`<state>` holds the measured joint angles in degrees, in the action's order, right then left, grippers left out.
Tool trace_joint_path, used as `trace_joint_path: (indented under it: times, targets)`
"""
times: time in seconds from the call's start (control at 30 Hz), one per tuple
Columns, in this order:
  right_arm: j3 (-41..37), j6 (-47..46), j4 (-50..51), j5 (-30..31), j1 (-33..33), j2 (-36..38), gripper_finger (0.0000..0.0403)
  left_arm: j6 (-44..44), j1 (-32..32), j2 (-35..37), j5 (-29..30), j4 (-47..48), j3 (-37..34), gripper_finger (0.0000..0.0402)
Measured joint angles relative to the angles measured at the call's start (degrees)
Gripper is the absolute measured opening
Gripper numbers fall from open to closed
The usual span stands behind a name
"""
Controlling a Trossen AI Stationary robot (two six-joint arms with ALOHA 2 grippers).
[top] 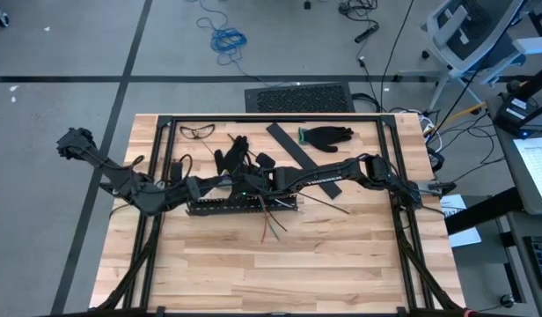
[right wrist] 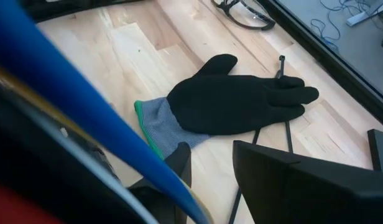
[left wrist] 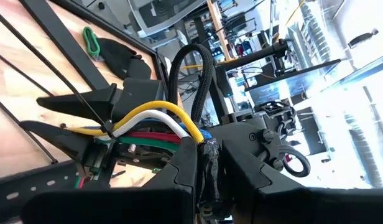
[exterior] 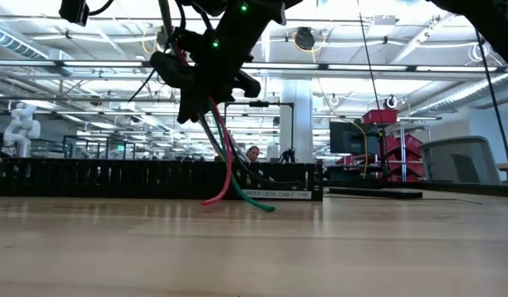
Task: Ziptie cables
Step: Put the ziptied cables in the black cable duct
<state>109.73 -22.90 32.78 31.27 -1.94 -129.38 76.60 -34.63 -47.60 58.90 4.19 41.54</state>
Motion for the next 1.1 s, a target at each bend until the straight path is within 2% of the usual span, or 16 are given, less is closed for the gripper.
trace_joint_path:
  times: [0.4,0.73,0.9,1.1]
  targets:
    - [-0.4,-0.3,1.3,0.0,0.3,-0.5,0.0109,-7.0,-0.7,6.4,1.2,-1.8,0.6,0.0050]
    - [-0.4,-1.6,0.3,0.2,0.2,-0.5,0.0113,-9.7,-1.2,7.3,2.0,-0.9,0.3,0.0050]
    - [-0.2,-1.1,0.1,-6.3,0.2,-0.4,0.0148,-10.1,-1.2,7.8,2.0,-0.8,0.3,0.0050]
    - [-0.2,0.0,0.3,-7.4,-0.8,-0.3,0.0221,-11.9,-1.2,8.1,2.0,-0.7,0.2,0.0050]
